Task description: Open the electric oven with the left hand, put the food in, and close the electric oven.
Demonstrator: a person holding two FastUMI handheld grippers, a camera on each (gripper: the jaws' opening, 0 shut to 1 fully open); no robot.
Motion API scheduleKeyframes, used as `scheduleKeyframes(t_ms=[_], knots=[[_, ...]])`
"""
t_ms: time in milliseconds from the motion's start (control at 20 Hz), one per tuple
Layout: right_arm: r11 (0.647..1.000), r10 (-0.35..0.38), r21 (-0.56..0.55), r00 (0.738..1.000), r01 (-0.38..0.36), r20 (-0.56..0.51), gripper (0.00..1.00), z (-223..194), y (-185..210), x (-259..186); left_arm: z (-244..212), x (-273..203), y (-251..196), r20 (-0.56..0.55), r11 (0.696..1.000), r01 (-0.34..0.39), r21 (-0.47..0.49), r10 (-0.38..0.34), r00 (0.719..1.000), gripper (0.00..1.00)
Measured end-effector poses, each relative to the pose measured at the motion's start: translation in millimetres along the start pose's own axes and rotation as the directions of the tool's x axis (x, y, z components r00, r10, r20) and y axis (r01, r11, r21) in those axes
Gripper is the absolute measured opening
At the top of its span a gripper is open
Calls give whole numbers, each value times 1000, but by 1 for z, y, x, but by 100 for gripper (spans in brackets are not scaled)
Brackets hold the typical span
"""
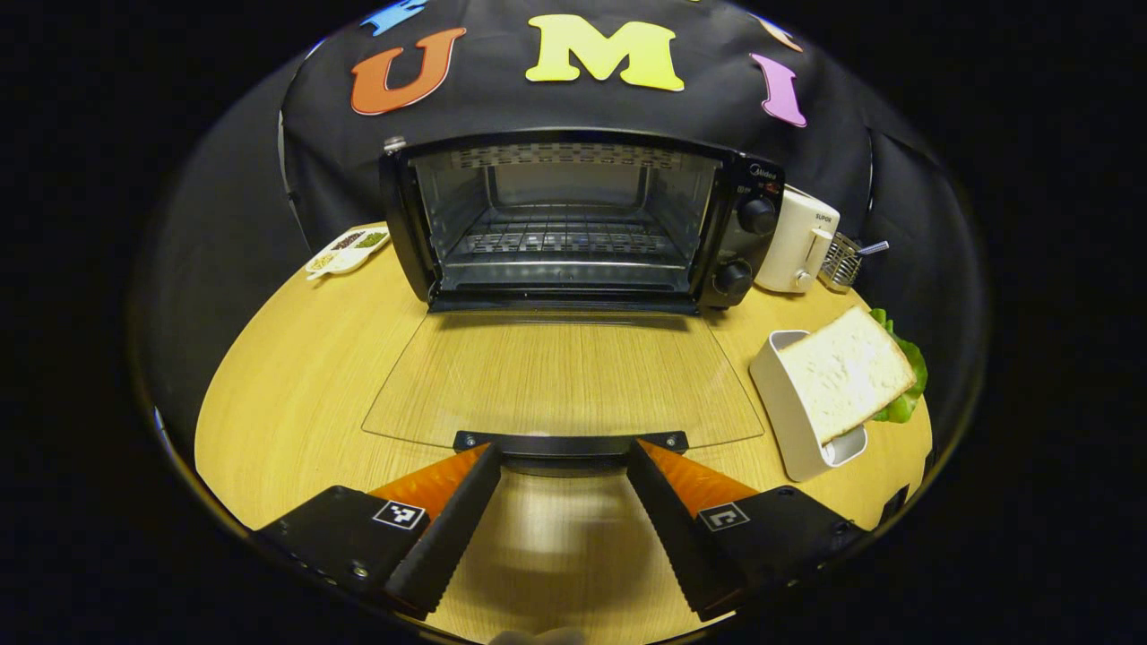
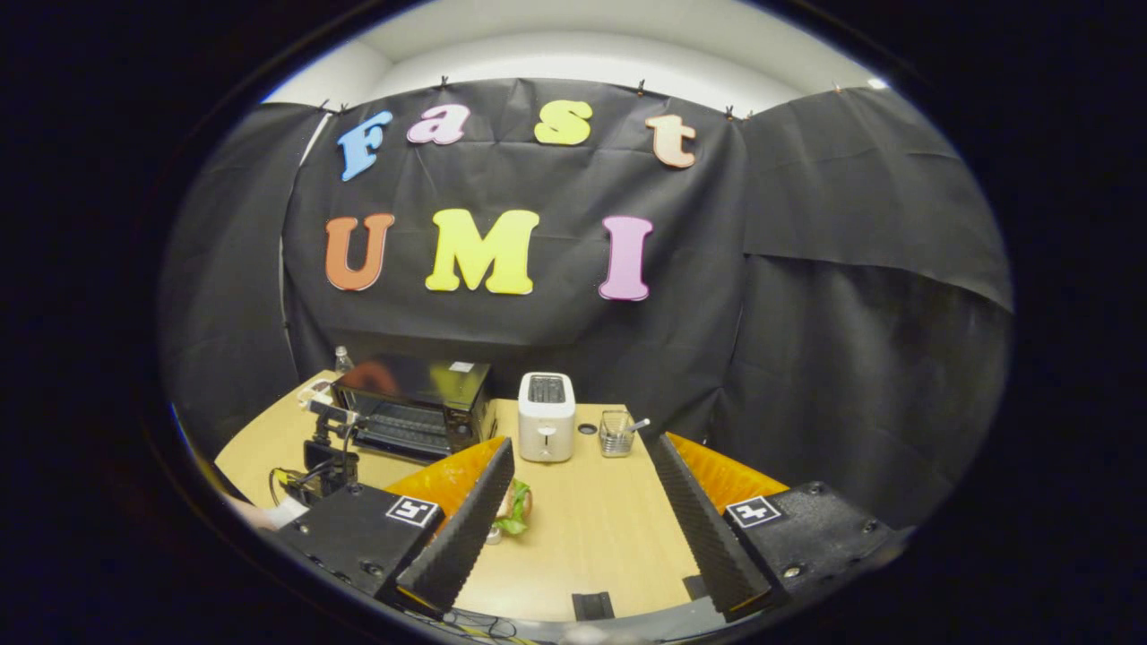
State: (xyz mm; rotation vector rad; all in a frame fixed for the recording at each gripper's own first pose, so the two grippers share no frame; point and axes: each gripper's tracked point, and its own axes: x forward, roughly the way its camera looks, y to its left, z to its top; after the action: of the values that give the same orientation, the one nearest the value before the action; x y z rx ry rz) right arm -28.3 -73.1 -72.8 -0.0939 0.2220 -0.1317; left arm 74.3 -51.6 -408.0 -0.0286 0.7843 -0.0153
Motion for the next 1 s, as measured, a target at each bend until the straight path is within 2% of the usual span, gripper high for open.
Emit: scheduleKeyframes(t_ms=[300,450,500,550,600,700,750,800,850,1000], knots=[[1000,23,-2,1000,-24,-17,100,-12,9,10,28,-84,16,187,1000,9,4,-10,982,95],[999,35,14,998,-34,-59,100,-37,13,19,45,-145,25,283,999,39,-16,-33,958,94],[999,42,20,996,-41,-76,95,-47,15,22,53,-167,29,316,999,42,-18,-34,948,94],[998,50,28,994,-47,-95,95,-58,18,26,61,-188,33,354,999,49,-19,-39,935,94],[998,58,35,992,-55,-115,100,-68,21,31,69,-208,36,387,999,49,-14,-40,921,94],[996,84,48,983,-77,-162,100,-95,29,41,85,-248,40,448,999,47,-6,-39,893,94],[994,101,55,978,-93,-185,95,-107,34,48,94,-264,41,476,999,44,-2,-38,879,94],[992,121,69,970,-109,-211,100,-121,40,56,99,-280,39,497,999,45,-4,-37,867,94],[988,144,92,959,-125,-245,95,-137,46,64,104,-296,36,514,999,49,-3,-40,857,94],[973,207,164,925,-162,-318,100,-176,64,91,119,-333,27,565,998,59,-12,-42,824,94]])
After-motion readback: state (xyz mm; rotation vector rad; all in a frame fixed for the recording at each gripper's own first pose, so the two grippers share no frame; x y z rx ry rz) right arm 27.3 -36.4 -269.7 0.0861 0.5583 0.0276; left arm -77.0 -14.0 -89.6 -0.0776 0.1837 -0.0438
